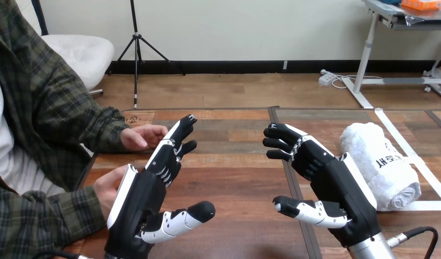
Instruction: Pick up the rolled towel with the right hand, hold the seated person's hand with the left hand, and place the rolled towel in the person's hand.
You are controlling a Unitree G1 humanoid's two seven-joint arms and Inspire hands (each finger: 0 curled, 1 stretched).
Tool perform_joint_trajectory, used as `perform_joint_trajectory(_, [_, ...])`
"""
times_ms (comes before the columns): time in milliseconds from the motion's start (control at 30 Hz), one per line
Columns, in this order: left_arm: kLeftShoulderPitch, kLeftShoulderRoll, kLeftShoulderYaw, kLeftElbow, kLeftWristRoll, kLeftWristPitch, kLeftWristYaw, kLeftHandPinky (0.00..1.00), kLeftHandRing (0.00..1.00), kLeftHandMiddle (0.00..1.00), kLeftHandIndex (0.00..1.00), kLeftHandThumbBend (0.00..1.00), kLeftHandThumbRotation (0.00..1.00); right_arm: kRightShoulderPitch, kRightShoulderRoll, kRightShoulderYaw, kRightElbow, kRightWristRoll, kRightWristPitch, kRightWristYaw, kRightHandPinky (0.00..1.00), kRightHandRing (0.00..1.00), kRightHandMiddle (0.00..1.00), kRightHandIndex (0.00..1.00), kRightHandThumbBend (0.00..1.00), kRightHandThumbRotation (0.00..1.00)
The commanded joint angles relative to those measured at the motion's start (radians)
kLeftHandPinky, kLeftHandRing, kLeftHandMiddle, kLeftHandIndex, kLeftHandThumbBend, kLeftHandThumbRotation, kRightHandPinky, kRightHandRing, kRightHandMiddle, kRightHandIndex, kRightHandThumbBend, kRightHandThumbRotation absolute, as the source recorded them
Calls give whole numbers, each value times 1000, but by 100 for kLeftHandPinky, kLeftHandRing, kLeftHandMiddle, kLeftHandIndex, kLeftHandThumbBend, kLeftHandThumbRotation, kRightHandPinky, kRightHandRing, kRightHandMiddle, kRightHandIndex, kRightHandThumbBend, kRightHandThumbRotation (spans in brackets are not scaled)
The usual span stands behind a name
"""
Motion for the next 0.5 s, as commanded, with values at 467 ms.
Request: perform_joint_trajectory(467, [-33,2,1,-38,-4,-8,2,91,97,96,92,100,58,-43,-3,-3,-41,-2,-1,-52,76,82,84,87,100,41])
